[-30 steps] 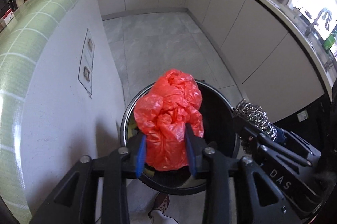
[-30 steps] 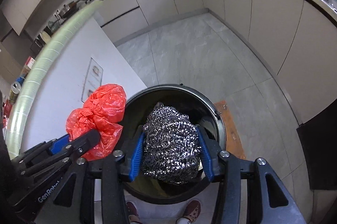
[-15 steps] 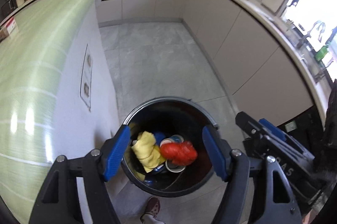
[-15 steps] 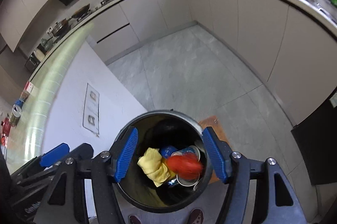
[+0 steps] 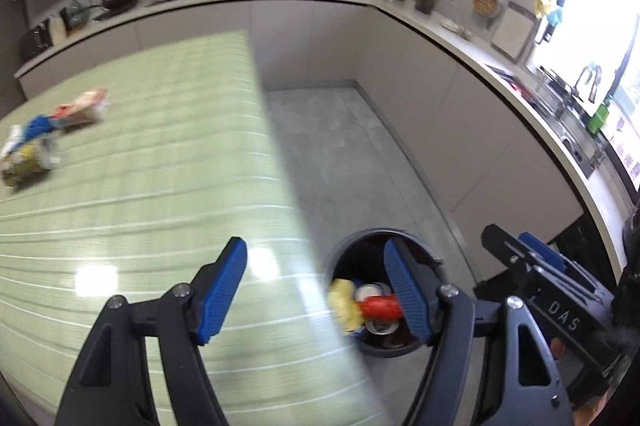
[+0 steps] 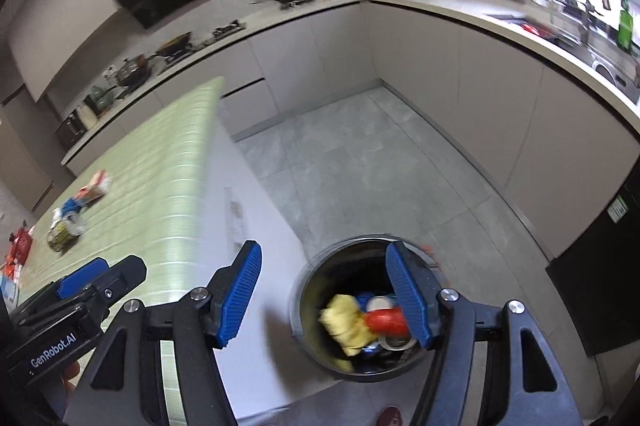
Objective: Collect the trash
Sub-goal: 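Move both open tools back toward the spray can on the table, then push the spray can with the right tool fingers to reposition it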
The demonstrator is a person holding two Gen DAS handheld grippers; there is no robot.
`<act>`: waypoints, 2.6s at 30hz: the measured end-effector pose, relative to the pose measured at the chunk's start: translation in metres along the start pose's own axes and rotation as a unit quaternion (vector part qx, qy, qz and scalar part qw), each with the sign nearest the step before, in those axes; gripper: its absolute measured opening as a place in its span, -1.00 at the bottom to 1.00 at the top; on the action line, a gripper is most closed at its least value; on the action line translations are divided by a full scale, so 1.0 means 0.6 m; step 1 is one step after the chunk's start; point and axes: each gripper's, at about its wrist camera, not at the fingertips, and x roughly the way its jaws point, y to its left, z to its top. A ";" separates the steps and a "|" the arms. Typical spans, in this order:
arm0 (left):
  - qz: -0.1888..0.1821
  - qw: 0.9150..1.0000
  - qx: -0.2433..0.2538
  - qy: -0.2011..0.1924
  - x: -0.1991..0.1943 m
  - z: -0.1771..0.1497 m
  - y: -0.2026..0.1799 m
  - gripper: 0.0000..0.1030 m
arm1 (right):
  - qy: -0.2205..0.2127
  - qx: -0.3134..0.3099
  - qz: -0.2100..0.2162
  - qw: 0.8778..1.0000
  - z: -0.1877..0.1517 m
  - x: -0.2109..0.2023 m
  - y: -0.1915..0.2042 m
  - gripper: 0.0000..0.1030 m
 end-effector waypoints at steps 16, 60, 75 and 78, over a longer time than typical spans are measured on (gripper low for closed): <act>0.171 0.979 -0.108 -0.020 -0.107 -0.047 0.530 0.41 | 0.022 -0.100 0.106 0.989 -0.106 0.052 0.496 0.30; 0.204 0.962 -0.179 0.016 -0.054 -0.013 0.870 0.41 | 0.103 -0.209 0.191 0.954 -0.121 0.261 0.873 0.30; 0.183 0.968 -0.173 0.002 -0.076 -0.004 0.921 0.41 | 0.103 -0.210 0.217 0.948 -0.195 0.181 0.917 0.30; 0.174 0.971 -0.166 0.001 -0.073 0.000 0.905 0.41 | 0.098 -0.201 0.202 0.954 -0.177 0.191 0.894 0.30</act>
